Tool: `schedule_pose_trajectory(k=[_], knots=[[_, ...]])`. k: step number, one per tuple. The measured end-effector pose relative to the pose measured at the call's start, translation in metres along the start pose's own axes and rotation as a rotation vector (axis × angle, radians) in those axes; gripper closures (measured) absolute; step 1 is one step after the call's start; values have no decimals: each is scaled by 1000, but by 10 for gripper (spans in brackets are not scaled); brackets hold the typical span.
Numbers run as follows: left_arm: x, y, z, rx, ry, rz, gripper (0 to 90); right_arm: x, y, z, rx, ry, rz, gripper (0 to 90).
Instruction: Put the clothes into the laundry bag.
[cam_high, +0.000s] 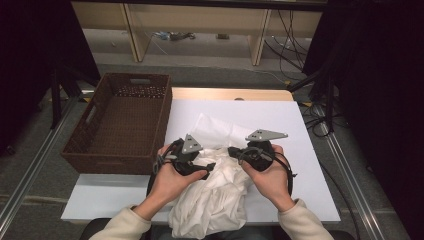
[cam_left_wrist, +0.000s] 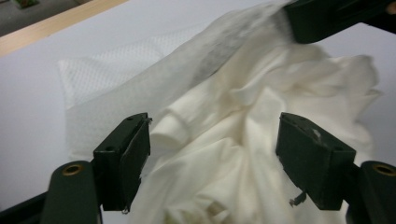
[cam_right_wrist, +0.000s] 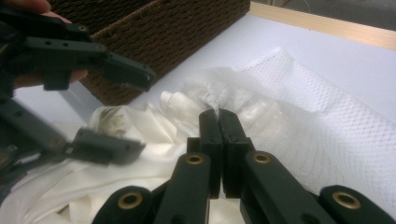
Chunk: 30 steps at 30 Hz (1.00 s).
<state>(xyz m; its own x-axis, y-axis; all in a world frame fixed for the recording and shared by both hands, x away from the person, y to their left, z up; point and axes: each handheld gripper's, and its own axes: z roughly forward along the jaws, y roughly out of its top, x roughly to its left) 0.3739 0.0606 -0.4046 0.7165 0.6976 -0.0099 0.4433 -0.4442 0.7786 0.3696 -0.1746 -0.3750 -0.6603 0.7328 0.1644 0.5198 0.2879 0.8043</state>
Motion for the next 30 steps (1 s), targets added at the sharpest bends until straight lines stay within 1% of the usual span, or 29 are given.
schedule_pose_trajectory(k=[1, 2, 3, 4, 5, 6, 7, 8, 9, 10, 11, 12, 13, 14, 15, 16, 17, 18, 19, 20, 21, 22, 23, 24, 25, 27, 28, 29, 30], knots=[[2, -2, 4, 8, 1, -16, 238, -2, 0, 1, -8, 8, -27, 900], [5, -3, 8, 29, 7, -11, 235, -2, 0, 2, -8, 10, -27, 900], [7, -5, 13, 39, 0, -22, 240, -2, 0, 2, -6, 11, -26, 900], [9, -8, 18, 47, -17, -43, 251, -2, 0, 2, -2, 13, -17, 900], [10, -10, 23, 39, -37, -54, 268, -3, 0, 2, 1, 27, -20, 900], [12, -10, 27, 32, -59, -32, 311, -3, 0, 2, 6, 25, -18, 900], [11, -11, 29, 18, -72, -24, 368, -3, 0, 2, 1, 16, -25, 900], [8, -10, 29, 29, -77, -47, 407, -3, -1, 3, 0, 8, -24, 900], [6, -9, 30, 19, -86, -16, 497, -3, -1, 3, 1, 0, -25, 900], [3, -7, 29, 15, -84, 9, 596, -2, -1, 4, -4, 6, -15, 900], [0, -5, 29, 10, -105, 16, 683, -1, -1, 4, 0, 1, -15, 900], [-4, -2, 27, 3, -128, 14, 780, -1, -1, 5, 5, 8, -14, 900], [-9, 1, 25, 3, -123, 23, 805, -1, -1, 4, 5, 5, -12, 900], [-13, 3, 23, -1, -132, 34, 816, -1, -1, 4, 4, 4, -9, 900], [-17, 6, 21, -11, -138, 36, 820, -1, -1, 5, -6, 8, -5, 900], [-21, 9, 20, -22, -148, 41, 823, -1, -1, 4, -4, 0, -5, 900], [-25, 11, 20, -30, -148, 51, 825, -1, -1, 5, -5, 9, -5, 900], [-28, 13, 20, -38, -151, 52, 826, -1, -1, 5, -9, 7, -16, 900], [-31, 15, 22, -44, -156, 58, 827, 0, -1, 4, -8, -6, -23, 900], [-33, 17, 24, -43, -155, 70, 827, 2, -1, 6, -12, 5, -21, 900], [-34, 18, 27, -47, -152, 71, 829, 2, -2, 6, -11, 8, -25, 900], [-35, 19, 30, -51, -149, 63, 830, 3, -1, 5, -8, -4, -30, 900], [-34, 20, 34, -51, -136, 76, 831, 4, -1, 5, -11, -5, -34, 900], [-33, 21, 38, -49, -117, 72, 832, 6, -2, 5, -6, 10, -15, 900], [-31, 21, 43, -45, -94, 77, 831, 5, -2, 6, -7, 17, -22, 900], [-25, 20, 52, -19, -25, 99, 829, 6, -2, 6, -3, 26, -27, 900], [-21, 19, 57, -1, -15, 99, 825, 6, -2, 6, -3, 28, -27, 900], [-19, 17, 61, -1, -4, 84, 819, 6, -2, 6, -1, 29, -26, 900], [-17, 15, 62, 5, 0, 87, 806, 6, -2, 6, -2, 22, -36, 900]])
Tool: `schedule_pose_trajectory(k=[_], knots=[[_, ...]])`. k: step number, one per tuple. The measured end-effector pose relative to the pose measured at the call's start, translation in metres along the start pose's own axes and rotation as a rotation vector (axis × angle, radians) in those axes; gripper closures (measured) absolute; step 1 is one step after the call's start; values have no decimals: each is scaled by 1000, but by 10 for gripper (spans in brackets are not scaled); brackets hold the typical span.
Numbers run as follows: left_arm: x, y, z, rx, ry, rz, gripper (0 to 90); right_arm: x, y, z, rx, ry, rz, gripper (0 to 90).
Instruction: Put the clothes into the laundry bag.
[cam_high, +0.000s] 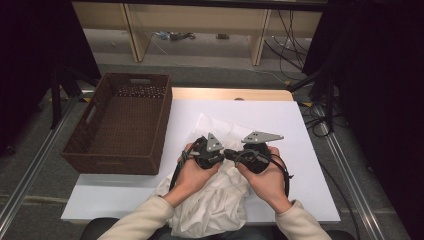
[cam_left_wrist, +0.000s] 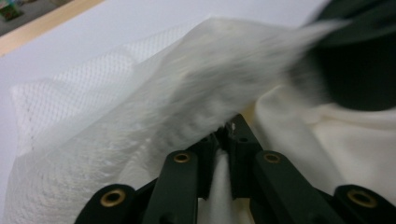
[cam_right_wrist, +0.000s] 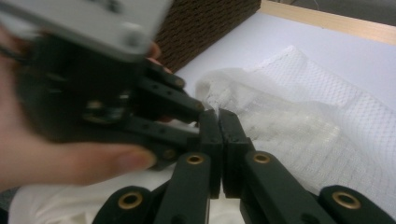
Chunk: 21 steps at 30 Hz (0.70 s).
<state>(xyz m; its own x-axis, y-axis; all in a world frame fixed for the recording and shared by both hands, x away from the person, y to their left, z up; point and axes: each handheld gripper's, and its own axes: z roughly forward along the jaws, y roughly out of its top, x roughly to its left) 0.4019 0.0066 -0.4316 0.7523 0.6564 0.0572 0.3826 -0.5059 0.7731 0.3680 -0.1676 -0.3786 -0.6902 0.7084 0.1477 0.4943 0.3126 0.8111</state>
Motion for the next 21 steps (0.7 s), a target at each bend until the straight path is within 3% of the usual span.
schedule_pose_trajectory(k=[3, 7, 8, 9, 11, 15, 21], knots=[[-3, 2, -8, -10, -18, -10, 680, -3, 0, -1, -6, 7, 18, 900], [-7, 9, -38, -16, -28, 17, 412, -8, 2, -6, -10, -13, 44, 900], [-6, 9, -45, -16, -31, 11, 358, -11, 2, -8, -19, -35, 20, 900], [-5, 8, -52, -20, -35, 8, 320, -12, 2, -7, -22, -11, 37, 900], [-1, 3, -64, -17, -36, -5, 282, -13, 2, -7, -22, -13, 38, 900], [11, -13, -75, 31, -9, -10, 228, -11, 2, -7, -9, -24, 31, 900], [25, -38, -56, 94, -72, -104, 255, -11, 2, -6, -7, -29, 35, 900]])
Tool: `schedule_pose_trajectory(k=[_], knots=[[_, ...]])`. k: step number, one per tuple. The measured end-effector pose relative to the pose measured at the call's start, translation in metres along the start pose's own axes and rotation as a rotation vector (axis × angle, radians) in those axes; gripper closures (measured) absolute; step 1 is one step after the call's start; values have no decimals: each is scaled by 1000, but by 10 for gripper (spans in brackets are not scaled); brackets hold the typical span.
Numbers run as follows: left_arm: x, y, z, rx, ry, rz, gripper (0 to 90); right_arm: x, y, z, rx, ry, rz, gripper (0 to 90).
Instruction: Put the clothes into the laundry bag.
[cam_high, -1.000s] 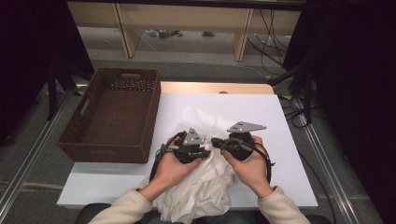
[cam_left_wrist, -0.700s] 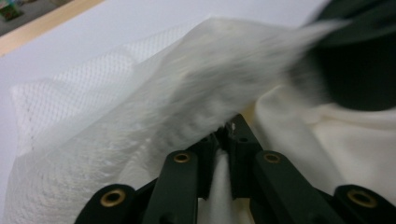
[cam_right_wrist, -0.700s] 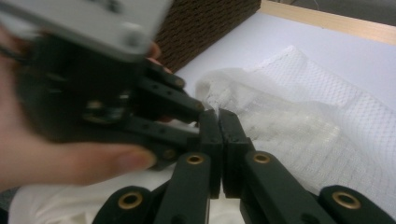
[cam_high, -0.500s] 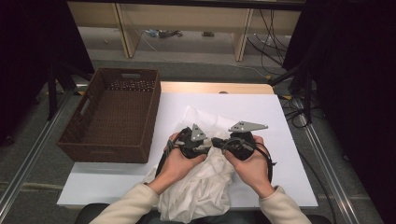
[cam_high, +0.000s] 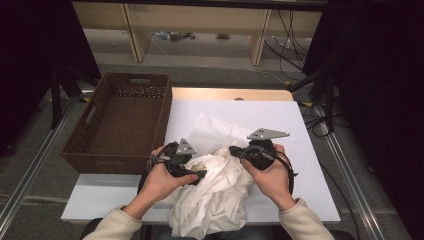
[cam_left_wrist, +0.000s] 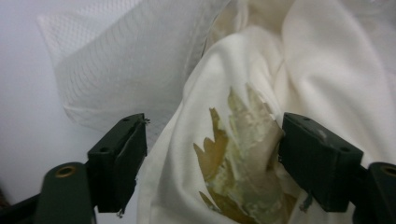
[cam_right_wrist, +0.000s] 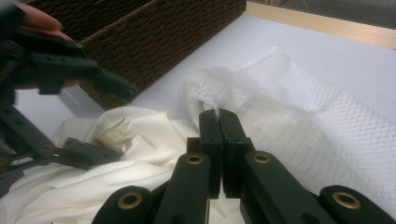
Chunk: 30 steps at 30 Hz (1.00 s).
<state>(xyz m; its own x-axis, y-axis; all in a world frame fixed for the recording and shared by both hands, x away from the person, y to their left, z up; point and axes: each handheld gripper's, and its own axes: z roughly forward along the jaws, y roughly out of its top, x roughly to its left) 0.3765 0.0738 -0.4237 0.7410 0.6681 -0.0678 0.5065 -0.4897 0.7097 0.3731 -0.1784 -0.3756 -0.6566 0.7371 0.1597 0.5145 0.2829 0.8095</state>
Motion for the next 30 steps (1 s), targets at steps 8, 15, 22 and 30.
schedule_pose_trajectory(k=[8, 15, 22, 30], knots=[[-19, 11, 10, -28, -133, 24, 808, 3, -2, 5, 13, 8, -8, 900], [-44, 34, 14, -123, -202, -21, 835, 10, -2, 7, 11, 36, -17, 900], [-34, 47, 34, -113, -74, -1, 845, 12, 0, 2, 13, 44, -13, 900], [-24, 44, 47, -124, -32, -34, 697, 8, -2, 5, 25, 48, -17, 900]])
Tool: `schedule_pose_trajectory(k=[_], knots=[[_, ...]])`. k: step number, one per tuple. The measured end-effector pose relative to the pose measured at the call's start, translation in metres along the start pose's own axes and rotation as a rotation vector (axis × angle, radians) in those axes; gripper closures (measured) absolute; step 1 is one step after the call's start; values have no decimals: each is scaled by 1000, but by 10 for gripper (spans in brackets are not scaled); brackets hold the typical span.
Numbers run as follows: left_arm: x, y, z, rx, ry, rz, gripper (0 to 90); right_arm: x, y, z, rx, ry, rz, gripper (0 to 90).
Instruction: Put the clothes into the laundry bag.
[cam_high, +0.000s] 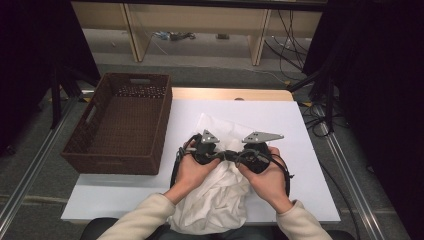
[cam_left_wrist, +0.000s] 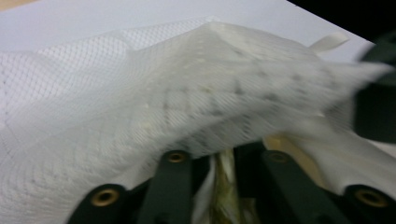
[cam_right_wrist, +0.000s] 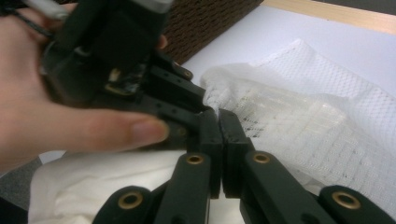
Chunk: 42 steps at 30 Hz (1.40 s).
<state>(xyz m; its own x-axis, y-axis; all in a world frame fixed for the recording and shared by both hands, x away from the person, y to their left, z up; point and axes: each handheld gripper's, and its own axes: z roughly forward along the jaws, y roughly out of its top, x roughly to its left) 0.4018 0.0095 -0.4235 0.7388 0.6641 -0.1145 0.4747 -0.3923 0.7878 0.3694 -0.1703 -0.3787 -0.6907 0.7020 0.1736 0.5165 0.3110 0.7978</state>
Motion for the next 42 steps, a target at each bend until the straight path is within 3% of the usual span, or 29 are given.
schedule_pose_trajectory(k=[3, 5, 7, 9, 14, 18, 19, 23, 28, 30, 33, 35, 36, 37, 38, 41, 42], knots=[[-9, 0, -14, 19, -5, 47, 490, -1, 1, -4, -5, -20, 25, 900], [-14, -1, -26, 13, 3, 68, 406, -5, 2, -5, -21, -13, 0, 900], [-16, -2, -37, 11, -4, 73, 356, -6, 2, -7, -17, -38, 19, 900], [-16, -4, -45, 3, -25, 62, 333, -8, 2, -6, -22, -28, 17, 900], [-22, -7, -61, 19, -63, 80, 290, -9, 2, -5, -21, -25, 26, 900], [-25, -9, -57, 31, -85, 96, 273, -9, 2, -5, -16, -27, 24, 900], [-26, -9, -53, 31, -99, 83, 269, -10, 2, -5, -17, -29, 21, 900], [-29, -7, -53, 34, -75, 122, 278, -10, 2, -6, -15, -39, 14, 900], [-28, -3, -65, 28, -73, 107, 253, -10, 2, -7, -12, -44, 26, 900], [-33, -6, -60, 54, -96, 110, 232, -11, 3, -5, -16, -25, 8, 900], [-39, -10, -44, 81, -48, 196, 227, -9, 3, -6, -11, -41, 5, 900], [-45, -14, -31, 117, -72, 222, 250, -9, 3, -6, -8, -40, 3, 900], [-47, -15, -24, 123, -48, 235, 291, -9, 2, -5, -5, -42, 11, 900], [-46, -14, -17, 147, -31, 305, 325, -8, 2, -4, -2, -29, 27, 900], [-52, -17, -11, 134, -8, 258, 354, -8, 2, -4, 1, -32, 23, 900], [-55, -15, 1, 144, 37, 314, 516, -8, 1, -4, 8, -34, 17, 900], [-56, -14, 4, 152, 20, 310, 560, -8, 1, -3, 8, -20, 22, 900]])
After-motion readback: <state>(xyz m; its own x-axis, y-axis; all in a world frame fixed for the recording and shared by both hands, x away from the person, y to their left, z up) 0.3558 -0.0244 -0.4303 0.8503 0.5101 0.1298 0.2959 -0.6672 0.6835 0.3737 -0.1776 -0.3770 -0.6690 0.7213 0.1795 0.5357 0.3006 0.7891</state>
